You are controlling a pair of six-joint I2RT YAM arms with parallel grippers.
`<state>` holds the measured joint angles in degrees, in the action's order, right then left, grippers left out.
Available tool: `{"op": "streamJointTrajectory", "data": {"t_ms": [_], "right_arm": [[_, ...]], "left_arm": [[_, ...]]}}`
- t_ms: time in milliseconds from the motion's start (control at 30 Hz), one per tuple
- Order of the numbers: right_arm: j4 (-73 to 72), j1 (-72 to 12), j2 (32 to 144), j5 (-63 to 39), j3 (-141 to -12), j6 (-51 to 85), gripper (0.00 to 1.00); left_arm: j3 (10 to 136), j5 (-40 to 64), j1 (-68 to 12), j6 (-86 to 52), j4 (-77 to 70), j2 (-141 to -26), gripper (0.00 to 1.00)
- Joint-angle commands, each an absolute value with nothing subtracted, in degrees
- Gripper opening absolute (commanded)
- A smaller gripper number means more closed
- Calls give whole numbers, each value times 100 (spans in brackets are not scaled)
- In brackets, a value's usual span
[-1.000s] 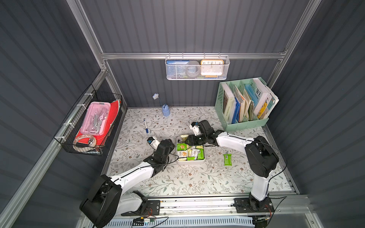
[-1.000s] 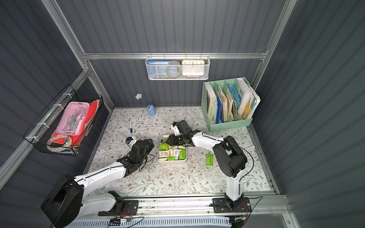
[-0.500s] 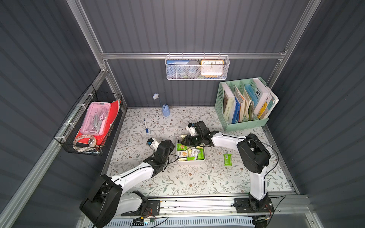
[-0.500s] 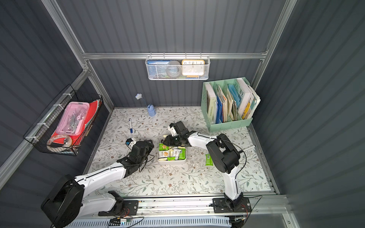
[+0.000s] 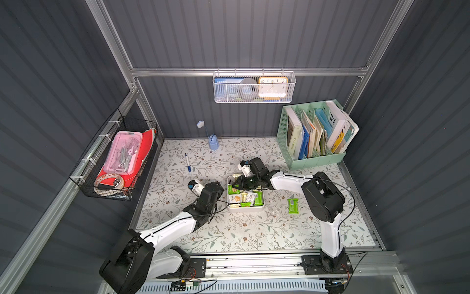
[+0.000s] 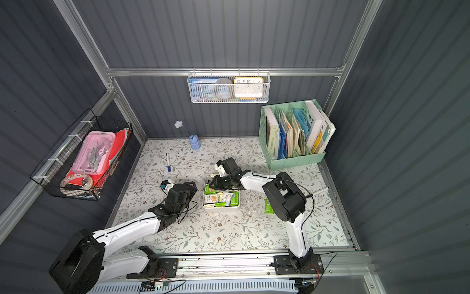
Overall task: Take the cookies out of the storage box
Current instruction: Pick up the cookie from the storage box, then place the cookie at the center of the board.
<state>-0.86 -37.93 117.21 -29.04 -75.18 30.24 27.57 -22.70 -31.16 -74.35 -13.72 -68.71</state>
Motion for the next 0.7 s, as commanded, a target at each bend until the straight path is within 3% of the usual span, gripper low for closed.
{"op": "streamJointTrajectory", "data": {"t_ms": [0, 433, 667], "right_arm": [[-137, -3831, 11702, -2986, -7583, 2995, 22], [-270, -3849, 11027, -2636, -7303, 2985, 18], [-633, -3790, 9952, -2342, -6564, 3280, 18]], "left_arm": [[2654, -2302, -3085, -7525, -1140, -6689, 57], [2586, -2526, -3081, -7755, -932, -6383, 56], [2350, -2785, -3085, -7956, -844, -5907, 56]]}}
